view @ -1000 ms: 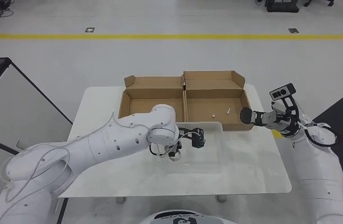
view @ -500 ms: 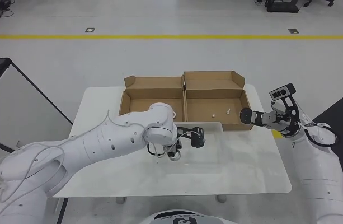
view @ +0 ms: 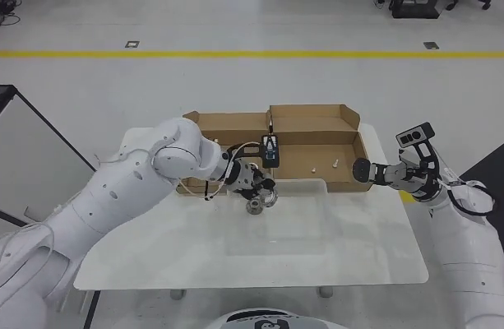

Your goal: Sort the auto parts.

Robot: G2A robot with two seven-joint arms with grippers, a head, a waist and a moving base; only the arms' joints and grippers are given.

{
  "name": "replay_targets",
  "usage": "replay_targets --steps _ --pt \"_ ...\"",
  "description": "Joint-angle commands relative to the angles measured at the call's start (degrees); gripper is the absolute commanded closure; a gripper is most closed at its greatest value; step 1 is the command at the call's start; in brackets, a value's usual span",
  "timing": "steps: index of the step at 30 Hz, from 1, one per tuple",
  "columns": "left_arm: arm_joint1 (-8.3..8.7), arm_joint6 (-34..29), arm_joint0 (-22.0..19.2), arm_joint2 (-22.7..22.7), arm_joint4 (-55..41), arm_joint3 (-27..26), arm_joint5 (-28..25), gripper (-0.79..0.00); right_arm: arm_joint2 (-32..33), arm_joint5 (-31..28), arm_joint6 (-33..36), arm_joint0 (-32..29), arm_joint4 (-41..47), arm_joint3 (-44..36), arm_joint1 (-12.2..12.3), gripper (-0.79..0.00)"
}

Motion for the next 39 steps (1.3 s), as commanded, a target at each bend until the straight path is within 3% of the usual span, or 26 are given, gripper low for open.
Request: replay_targets --steps 1,10,21,30,39 --pt "1.56 0.64 2.15 -3.13 -1.12 -0.64 -3.67 0.000 0.00 0.00 0.00 0.00 0.00 0.00 0.00 -0.785" --pt "6.71 10.31 10.08 -12.25 -6.49 -1.56 -14.57 0.000 0.00 0.00 0.00 0.00 0.00 0.00 0.00 -0.785" --pt "9.53 14.53 13.23 -19.77 -21.69 -3.07 -14.58 0.000 0.00 0.00 0.00 0.00 0.00 0.00 0.00 -0.785" --pt "9.26 11.27 16.05 -25.89 -36.01 -5.78 -14.58 0.000 0.00 0.00 0.00 0.00 0.00 0.00 0.00 -0.785" --pt "5.64 10.31 22.31 -35.82 -48.29 -10.70 -14.58 0.000 0.00 0.00 0.00 0.00 0.00 0.00 0.00 -0.785"
